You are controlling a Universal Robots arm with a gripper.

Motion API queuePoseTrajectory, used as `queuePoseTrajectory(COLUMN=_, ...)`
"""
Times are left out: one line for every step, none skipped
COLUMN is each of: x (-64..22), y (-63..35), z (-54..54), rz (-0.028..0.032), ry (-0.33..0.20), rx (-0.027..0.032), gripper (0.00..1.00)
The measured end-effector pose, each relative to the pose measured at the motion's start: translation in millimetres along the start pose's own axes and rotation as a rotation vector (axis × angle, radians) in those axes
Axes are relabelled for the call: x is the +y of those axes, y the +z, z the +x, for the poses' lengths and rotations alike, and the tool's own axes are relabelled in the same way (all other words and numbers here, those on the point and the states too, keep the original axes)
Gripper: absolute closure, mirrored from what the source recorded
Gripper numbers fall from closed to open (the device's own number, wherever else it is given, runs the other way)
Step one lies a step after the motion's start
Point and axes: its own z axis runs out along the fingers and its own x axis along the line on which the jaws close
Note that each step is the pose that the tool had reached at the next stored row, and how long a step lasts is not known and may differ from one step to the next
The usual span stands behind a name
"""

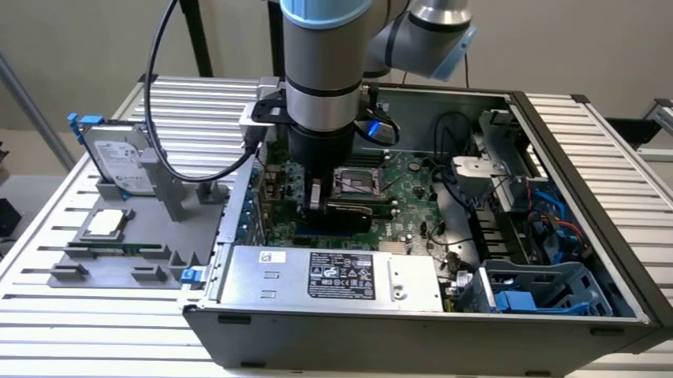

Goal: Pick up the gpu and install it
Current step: 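Insert the gpu into the slot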

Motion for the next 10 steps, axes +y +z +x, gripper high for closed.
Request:
queuePoseTrajectory(x=0.0, y=0.1, z=0.0, rz=-0.001, ry=0.0, rx=-0.0001, gripper=1.0)
queuePoseTrajectory(x=0.0, y=0.2, z=0.1, rz=-0.0015, ry=0.0, rx=-0.0003, gripper=1.0)
queuePoseTrajectory(x=0.0, y=0.3, z=0.1, rz=-0.0017, ry=0.0, rx=-0.0004, gripper=1.0)
queuePoseTrajectory(x=0.0, y=0.3, z=0.1, rz=-0.0018, ry=0.0, rx=-0.0003, gripper=1.0)
queuePoseTrajectory(x=0.0, y=0.3, z=0.1, rz=-0.0018, ry=-0.001, rx=-0.0003, gripper=1.0)
queuePoseTrajectory(x=0.0, y=0.2, z=0.1, rz=-0.0017, ry=-0.002, rx=-0.0004, gripper=1.0)
queuePoseTrajectory(x=0.0, y=0.2, z=0.1, rz=-0.0018, ry=-0.003, rx=-0.0004, gripper=1.0)
queuePoseTrajectory(x=0.0, y=0.1, z=0.1, rz=-0.0017, ry=-0.005, rx=-0.0005, gripper=1.0)
queuePoseTrajectory(x=0.0, y=0.0, z=0.1, rz=-0.0018, ry=-0.006, rx=-0.0005, gripper=1.0)
queuePoseTrajectory(x=0.0, y=-0.1, z=0.2, rz=-0.0019, ry=-0.008, rx=-0.0004, gripper=1.0)
